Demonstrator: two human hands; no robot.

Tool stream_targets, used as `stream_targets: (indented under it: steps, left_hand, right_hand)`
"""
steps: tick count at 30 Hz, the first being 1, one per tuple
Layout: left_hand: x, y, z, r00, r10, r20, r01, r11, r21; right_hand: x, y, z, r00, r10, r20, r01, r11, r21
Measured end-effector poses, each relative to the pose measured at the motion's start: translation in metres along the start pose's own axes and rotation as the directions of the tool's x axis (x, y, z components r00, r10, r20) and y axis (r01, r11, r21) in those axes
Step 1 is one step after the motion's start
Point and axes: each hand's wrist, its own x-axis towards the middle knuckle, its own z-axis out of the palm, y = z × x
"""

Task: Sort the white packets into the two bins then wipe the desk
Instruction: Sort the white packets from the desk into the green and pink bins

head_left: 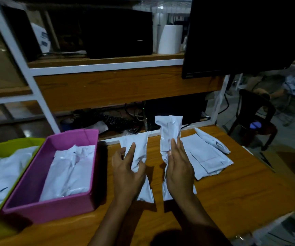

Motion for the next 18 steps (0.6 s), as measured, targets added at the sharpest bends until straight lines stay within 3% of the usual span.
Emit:
stream_targets:
  steps: [8, 18]
  left_hand:
    - [-0.055, 0.0, -0.106, 0.997, 0.031, -0.078, -0.023, 0.995, 0.1]
    - [-0.067, -0.04, -0.223, 0.979, -0.018, -0.204, 0.066, 0.97, 0.232]
  right_hand:
    - [-0.067, -0.076, -0.017, 0.992, -0.073, 0.103, 0.055, 0.984, 0.168]
    - [-0.124, -0.163, 0.007, 0.966, -0.155, 0.206, 0.093, 0.955, 0.282]
